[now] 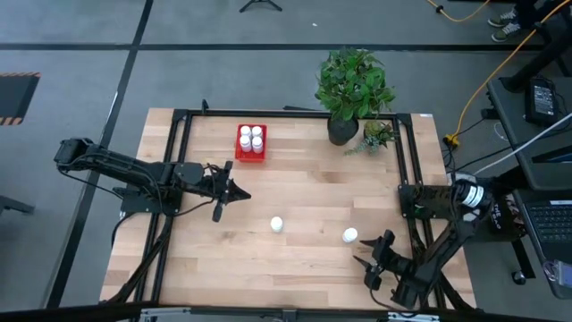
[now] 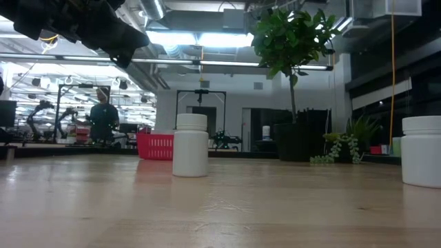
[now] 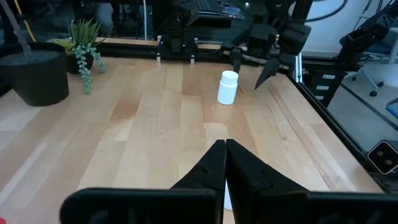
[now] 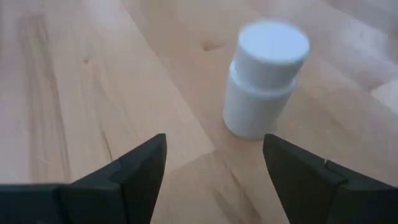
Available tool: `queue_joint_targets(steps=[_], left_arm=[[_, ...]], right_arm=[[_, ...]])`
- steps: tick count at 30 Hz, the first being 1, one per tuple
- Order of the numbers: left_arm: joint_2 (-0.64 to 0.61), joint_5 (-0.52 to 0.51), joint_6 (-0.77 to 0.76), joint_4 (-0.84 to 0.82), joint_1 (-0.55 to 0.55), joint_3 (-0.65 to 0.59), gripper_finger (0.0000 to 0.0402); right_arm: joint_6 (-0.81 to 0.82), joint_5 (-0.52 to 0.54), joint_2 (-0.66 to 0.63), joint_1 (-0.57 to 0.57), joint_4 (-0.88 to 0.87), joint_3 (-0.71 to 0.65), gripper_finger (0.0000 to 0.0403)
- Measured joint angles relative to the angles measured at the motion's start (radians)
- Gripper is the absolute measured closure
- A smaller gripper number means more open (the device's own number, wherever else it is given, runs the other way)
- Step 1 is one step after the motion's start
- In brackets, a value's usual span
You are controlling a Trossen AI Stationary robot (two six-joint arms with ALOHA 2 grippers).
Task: Pick and place pill bottles into a basket
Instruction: Put the white pill bottle into the red bin
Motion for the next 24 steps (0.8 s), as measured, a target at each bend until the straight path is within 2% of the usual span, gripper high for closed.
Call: queue_joint_targets(steps=[10, 14, 24], left_arm=[[0.0, 0.0, 0.008, 0.0, 0.0, 0.0, 0.0396], [0.0, 0.0, 0.009, 0.0, 0.0, 0.0, 0.0394], [0.0, 0.0, 0.01, 0.0, 0.0, 0.0, 0.0394]], right_arm=[[0.156, 0.051, 0.144, -0.001, 0.002, 0.0, 0.0135], [0.189, 0.093, 0.158, -0.003, 0.004, 0.0, 0.0135], [0.202, 0.095, 0.159, -0.003, 0.002, 0.0, 0.0135]])
